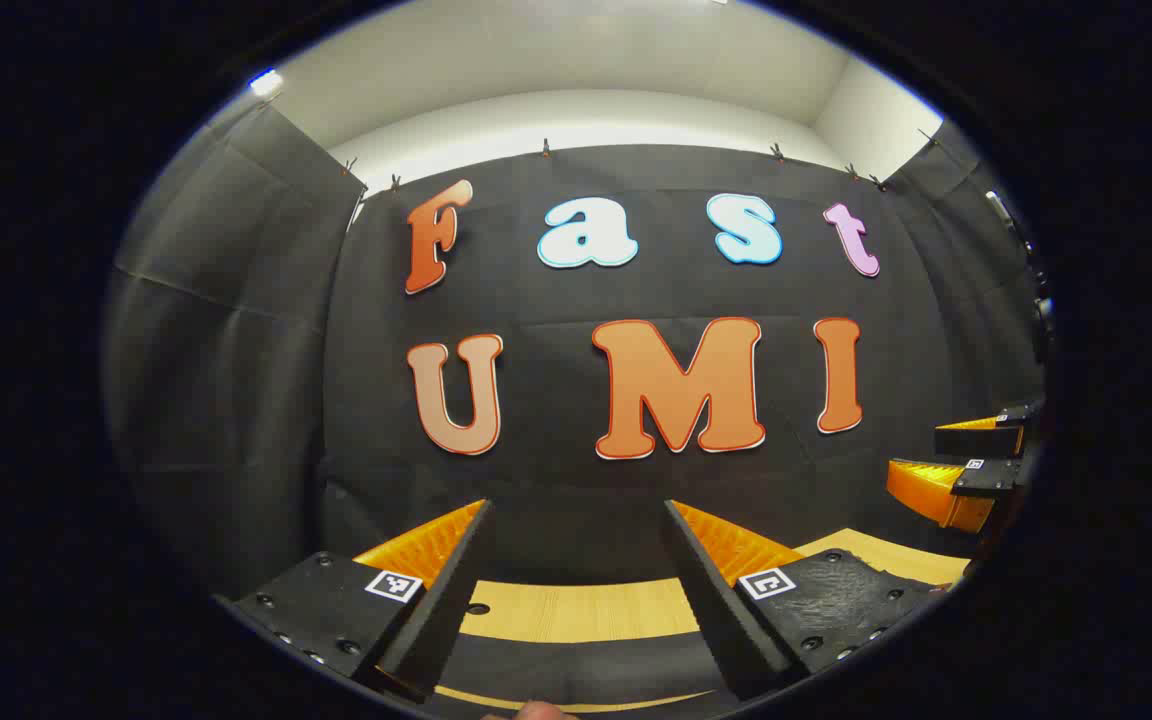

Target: Grasp the waist and the cuffs of the jeans and fold them to make the two legs overlap; first hold the waist and fold one-third of the jeans toward the cuffs, then hold the cuffs and fold the remaining one-third in the same direction to finish folding.

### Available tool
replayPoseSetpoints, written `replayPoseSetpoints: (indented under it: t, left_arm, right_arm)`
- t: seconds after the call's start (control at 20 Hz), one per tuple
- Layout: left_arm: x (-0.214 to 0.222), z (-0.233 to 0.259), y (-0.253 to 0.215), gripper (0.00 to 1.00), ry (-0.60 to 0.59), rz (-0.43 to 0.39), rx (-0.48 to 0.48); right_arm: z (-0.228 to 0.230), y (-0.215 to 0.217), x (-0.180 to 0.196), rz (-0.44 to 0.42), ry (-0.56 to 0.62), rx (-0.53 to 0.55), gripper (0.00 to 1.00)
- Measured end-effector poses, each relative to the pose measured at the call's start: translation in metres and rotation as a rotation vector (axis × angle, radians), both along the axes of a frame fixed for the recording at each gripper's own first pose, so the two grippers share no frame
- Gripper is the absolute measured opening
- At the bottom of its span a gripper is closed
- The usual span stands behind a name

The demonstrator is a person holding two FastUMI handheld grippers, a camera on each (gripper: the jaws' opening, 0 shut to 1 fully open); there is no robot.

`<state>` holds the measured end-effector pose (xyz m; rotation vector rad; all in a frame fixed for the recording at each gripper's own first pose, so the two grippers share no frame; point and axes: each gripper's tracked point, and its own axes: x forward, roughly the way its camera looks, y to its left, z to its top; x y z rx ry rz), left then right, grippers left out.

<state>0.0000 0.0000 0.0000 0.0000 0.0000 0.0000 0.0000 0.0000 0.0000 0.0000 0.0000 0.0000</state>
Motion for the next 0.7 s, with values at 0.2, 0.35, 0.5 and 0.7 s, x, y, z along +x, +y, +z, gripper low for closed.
replayPoseSetpoints:
  t: [0.2,0.35,0.5,0.7]
  left_arm:
    - [-0.003,-0.005,0.006,1.00,0.018,-0.021,-0.016]
    - [-0.007,-0.016,0.001,0.99,0.055,-0.050,-0.039]
    - [-0.008,-0.003,0.007,0.98,0.015,-0.033,-0.017]
    - [-0.010,0.010,0.015,0.99,-0.037,-0.007,0.004]
  right_arm:
    - [-0.006,0.002,-0.002,-0.015,0.001,0.011,0.98]
    - [-0.008,0.011,0.002,-0.009,0.004,0.015,1.00]
    - [-0.003,0.016,0.004,-0.011,-0.010,0.014,0.98]
    - [-0.006,0.025,0.005,0.001,-0.011,0.010,1.00]
